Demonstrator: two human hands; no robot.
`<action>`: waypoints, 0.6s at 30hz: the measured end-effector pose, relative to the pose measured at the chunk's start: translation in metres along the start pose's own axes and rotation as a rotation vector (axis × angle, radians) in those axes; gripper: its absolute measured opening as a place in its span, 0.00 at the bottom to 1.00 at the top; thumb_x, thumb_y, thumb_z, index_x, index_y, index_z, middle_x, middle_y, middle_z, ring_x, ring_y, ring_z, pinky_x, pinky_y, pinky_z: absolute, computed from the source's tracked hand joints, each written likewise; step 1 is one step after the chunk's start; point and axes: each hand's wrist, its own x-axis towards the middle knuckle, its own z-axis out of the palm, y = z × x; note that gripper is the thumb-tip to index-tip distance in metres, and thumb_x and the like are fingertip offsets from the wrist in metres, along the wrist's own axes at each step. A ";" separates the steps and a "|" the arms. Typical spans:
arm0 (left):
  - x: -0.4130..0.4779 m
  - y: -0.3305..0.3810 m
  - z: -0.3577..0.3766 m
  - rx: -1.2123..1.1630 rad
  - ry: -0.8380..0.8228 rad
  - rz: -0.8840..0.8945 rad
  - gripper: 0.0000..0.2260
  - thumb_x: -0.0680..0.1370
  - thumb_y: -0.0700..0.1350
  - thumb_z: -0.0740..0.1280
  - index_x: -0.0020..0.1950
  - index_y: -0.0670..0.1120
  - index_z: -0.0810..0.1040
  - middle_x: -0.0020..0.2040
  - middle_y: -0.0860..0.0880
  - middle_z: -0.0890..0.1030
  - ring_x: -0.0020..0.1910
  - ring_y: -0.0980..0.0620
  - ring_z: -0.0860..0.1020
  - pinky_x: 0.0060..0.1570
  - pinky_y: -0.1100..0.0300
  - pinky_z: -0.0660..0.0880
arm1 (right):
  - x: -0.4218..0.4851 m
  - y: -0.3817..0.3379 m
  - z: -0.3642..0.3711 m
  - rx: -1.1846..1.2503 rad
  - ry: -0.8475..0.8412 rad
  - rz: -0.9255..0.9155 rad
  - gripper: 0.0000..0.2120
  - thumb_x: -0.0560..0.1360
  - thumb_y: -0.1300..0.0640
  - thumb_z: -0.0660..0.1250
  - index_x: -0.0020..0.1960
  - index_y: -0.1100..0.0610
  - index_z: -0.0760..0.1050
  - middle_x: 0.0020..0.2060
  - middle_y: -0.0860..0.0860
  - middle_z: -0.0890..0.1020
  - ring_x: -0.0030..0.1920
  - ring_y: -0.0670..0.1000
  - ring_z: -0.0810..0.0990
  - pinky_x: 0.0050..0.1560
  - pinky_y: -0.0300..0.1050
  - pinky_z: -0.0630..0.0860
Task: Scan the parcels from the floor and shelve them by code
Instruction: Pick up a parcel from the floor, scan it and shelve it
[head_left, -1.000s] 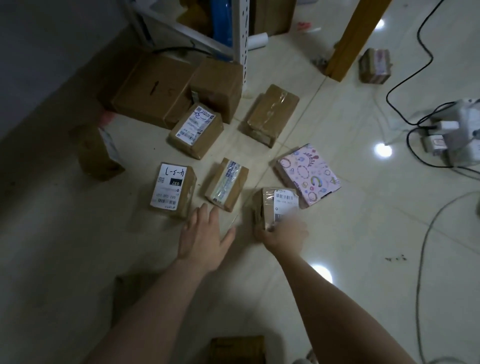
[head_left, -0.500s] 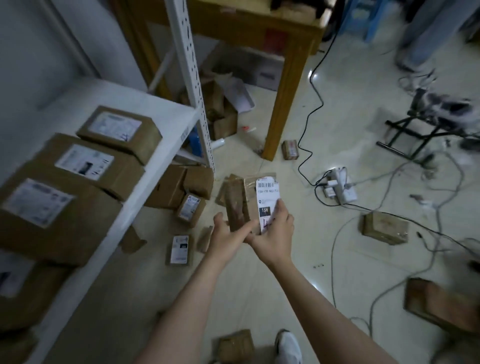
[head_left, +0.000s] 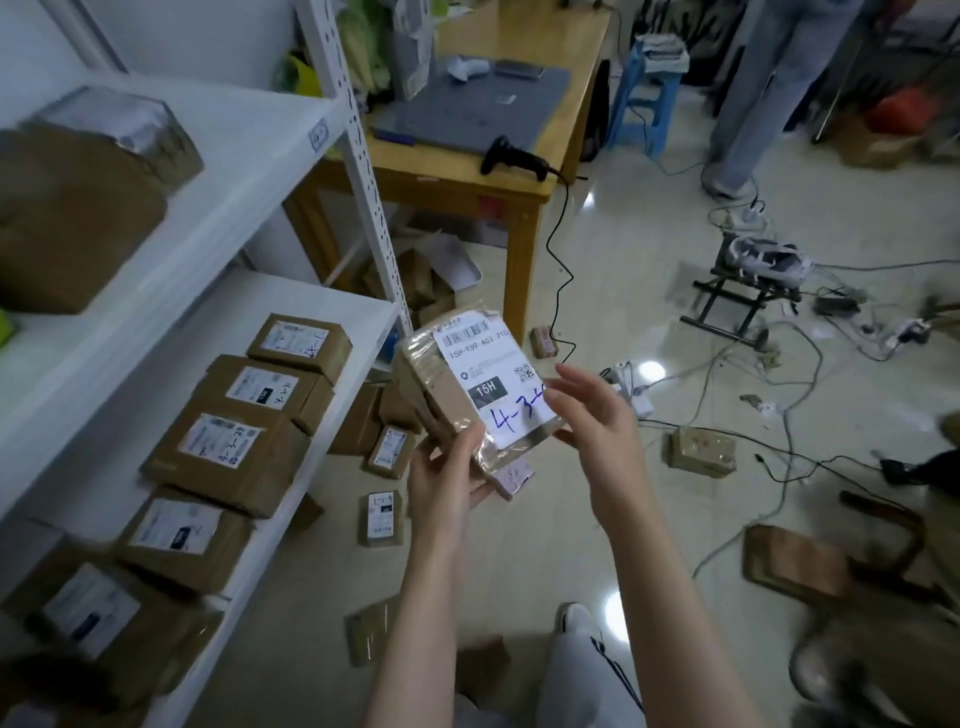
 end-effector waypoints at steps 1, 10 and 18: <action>-0.004 0.010 0.003 0.015 -0.020 0.025 0.16 0.76 0.46 0.72 0.64 0.47 0.77 0.55 0.46 0.85 0.47 0.48 0.85 0.38 0.60 0.81 | 0.002 -0.007 0.000 0.004 0.002 -0.003 0.21 0.70 0.55 0.73 0.62 0.56 0.78 0.52 0.49 0.84 0.49 0.41 0.83 0.46 0.36 0.77; -0.002 0.073 0.063 0.055 -0.079 0.196 0.15 0.77 0.56 0.68 0.62 0.53 0.80 0.53 0.51 0.86 0.55 0.49 0.83 0.46 0.57 0.80 | 0.057 -0.068 -0.019 0.062 -0.168 0.105 0.24 0.66 0.46 0.72 0.60 0.52 0.80 0.47 0.49 0.86 0.45 0.46 0.83 0.55 0.52 0.81; 0.025 0.092 0.217 0.081 -0.137 0.220 0.15 0.78 0.59 0.65 0.59 0.54 0.80 0.51 0.53 0.86 0.52 0.52 0.83 0.48 0.57 0.79 | 0.165 -0.136 -0.109 0.078 -0.163 0.094 0.15 0.73 0.53 0.74 0.55 0.60 0.80 0.41 0.54 0.82 0.37 0.48 0.79 0.46 0.45 0.78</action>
